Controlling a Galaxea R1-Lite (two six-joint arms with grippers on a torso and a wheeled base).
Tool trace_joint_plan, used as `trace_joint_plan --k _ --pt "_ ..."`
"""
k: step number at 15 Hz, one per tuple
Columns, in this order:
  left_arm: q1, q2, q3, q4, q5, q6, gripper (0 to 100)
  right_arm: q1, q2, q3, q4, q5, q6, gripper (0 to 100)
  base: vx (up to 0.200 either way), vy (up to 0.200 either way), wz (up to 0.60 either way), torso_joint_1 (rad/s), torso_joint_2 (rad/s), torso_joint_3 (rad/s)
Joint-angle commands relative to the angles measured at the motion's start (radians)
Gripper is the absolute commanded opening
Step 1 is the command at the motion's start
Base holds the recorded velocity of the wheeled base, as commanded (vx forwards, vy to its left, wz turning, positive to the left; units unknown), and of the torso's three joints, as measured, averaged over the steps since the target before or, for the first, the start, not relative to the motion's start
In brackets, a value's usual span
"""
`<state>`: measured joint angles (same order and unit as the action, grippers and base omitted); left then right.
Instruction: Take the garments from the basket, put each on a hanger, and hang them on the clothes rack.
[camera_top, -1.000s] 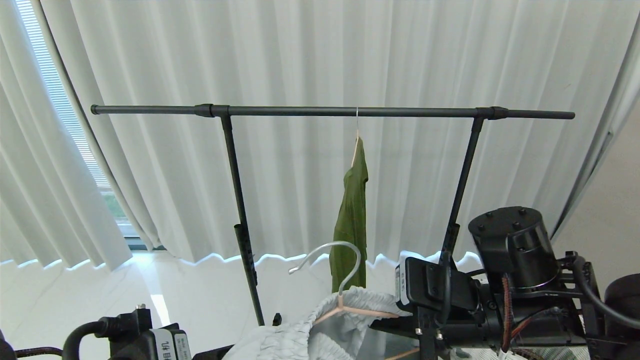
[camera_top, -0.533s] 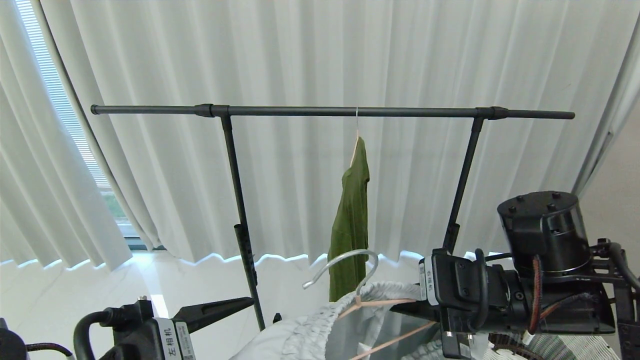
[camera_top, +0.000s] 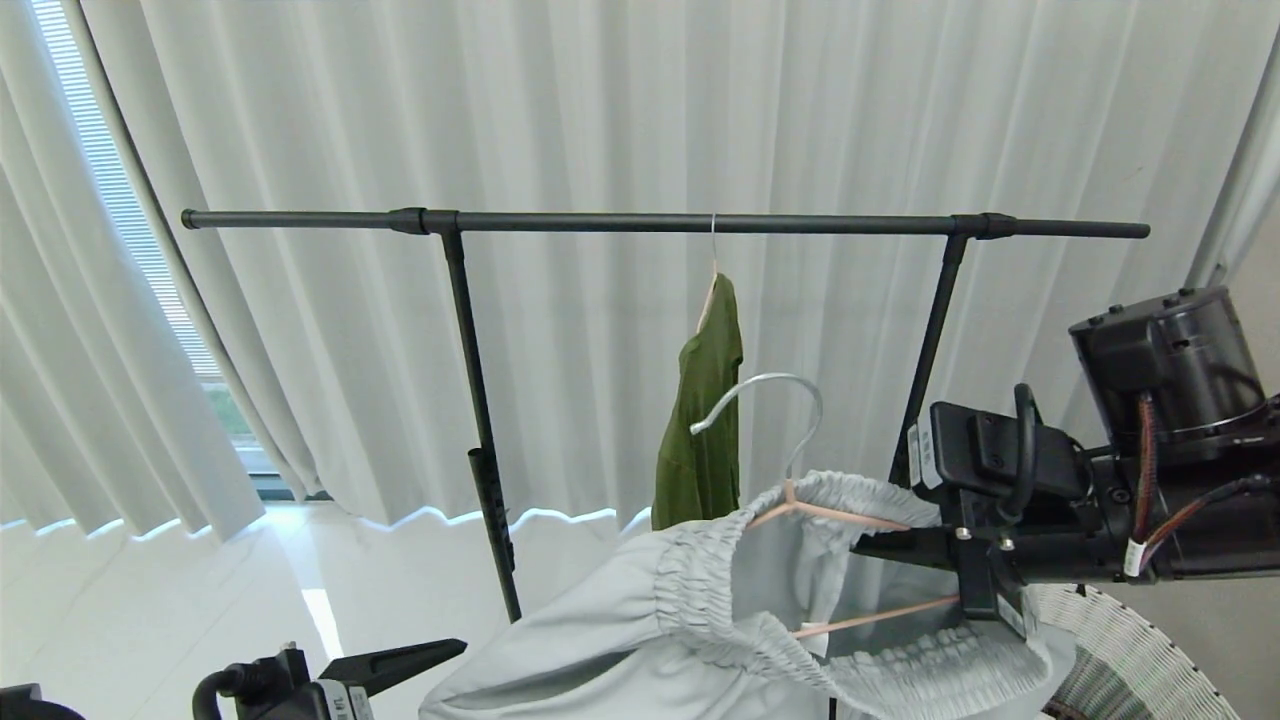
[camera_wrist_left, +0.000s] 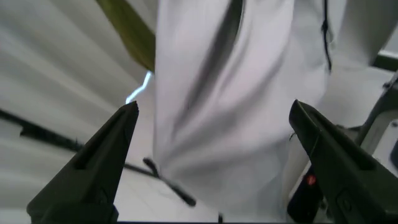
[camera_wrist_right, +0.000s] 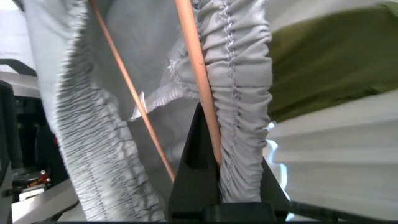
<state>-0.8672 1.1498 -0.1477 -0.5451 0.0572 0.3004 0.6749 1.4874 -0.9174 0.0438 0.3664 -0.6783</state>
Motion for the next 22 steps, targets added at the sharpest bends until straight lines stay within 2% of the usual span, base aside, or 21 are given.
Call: trace_joint_plan --k 1,2,5,8,10,11,13,15,19,22 --pt "0.097 -0.005 0.066 -0.001 0.001 0.002 100 -0.003 -0.038 -0.029 0.033 0.002 -0.001 0 0.0 0.0 0.0 0.0 0.0 0.0" --pt "0.143 -0.001 0.096 -0.001 0.001 0.0 100 0.005 -0.053 -0.049 0.079 0.003 -0.001 0 0.0 0.0 0.0 0.0 0.0 0.0" --pt "0.205 0.024 0.134 -0.001 -0.004 -0.007 100 0.014 -0.082 -0.13 0.212 0.005 0.0 0 0.0 0.0 0.0 0.0 0.0 0.0" --pt "0.205 0.044 0.117 -0.001 -0.053 -0.011 100 0.014 -0.085 -0.155 0.237 0.006 0.0 0 0.0 0.0 0.0 0.0 0.0 0.0" --pt "0.205 0.045 0.105 -0.001 -0.079 -0.04 100 0.014 -0.087 -0.155 0.237 0.006 0.0 0 0.0 0.0 0.0 0.0 0.0 0.0" --pt "0.205 0.044 0.102 -0.001 -0.079 -0.041 0 0.014 -0.087 -0.155 0.238 0.006 0.0 0 0.0 0.0 0.0 0.0 0.0 0.0" --pt "0.224 0.053 0.105 -0.001 -0.079 -0.043 0 0.015 -0.092 -0.155 0.24 0.006 0.0 0 0.0 0.0 0.0 0.0 0.0 0.0" --pt "0.28 0.057 0.102 -0.001 -0.076 -0.041 0 0.014 -0.096 -0.152 0.249 0.0 0.0 0 0.0 0.0 0.0 0.0 0.0 0.0" --pt "0.498 0.056 0.12 0.001 -0.073 -0.03 0 -0.024 -0.127 -0.15 0.318 -0.003 0.0 0 0.0 0.0 0.0 0.0 0.0 0.0" --pt "0.513 0.059 0.122 0.001 -0.071 -0.03 0 -0.035 -0.13 -0.15 0.321 -0.004 0.003 0 0.0 0.0 0.0 0.0 0.0 0.0"
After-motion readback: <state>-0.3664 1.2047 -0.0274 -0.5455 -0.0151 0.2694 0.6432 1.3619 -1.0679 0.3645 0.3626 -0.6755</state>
